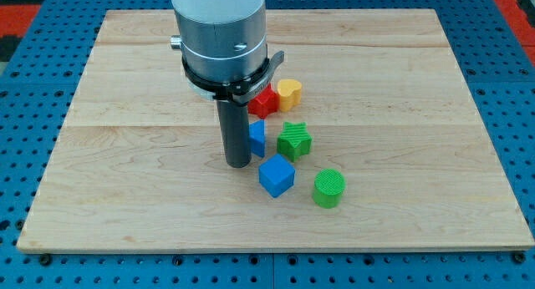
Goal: Move blue triangle and yellow heart towards the top
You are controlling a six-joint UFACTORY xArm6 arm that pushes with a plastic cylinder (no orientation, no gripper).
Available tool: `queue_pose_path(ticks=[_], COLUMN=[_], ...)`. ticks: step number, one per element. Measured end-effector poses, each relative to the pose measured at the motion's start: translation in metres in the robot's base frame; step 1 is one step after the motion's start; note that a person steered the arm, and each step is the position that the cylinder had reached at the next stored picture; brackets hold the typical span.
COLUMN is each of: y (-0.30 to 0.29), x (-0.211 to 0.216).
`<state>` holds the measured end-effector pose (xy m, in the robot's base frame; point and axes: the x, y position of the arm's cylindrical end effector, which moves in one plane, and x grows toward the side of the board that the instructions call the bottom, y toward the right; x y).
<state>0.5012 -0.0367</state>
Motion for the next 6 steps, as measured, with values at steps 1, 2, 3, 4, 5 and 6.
queue_pose_path(ticks=[1, 2, 3, 4, 5, 6], y=[0.034, 0.062, 0.084, 0.087, 0.104, 0.134], x=[-0.050, -0.083, -0.126, -0.171, -0.175, -0.158])
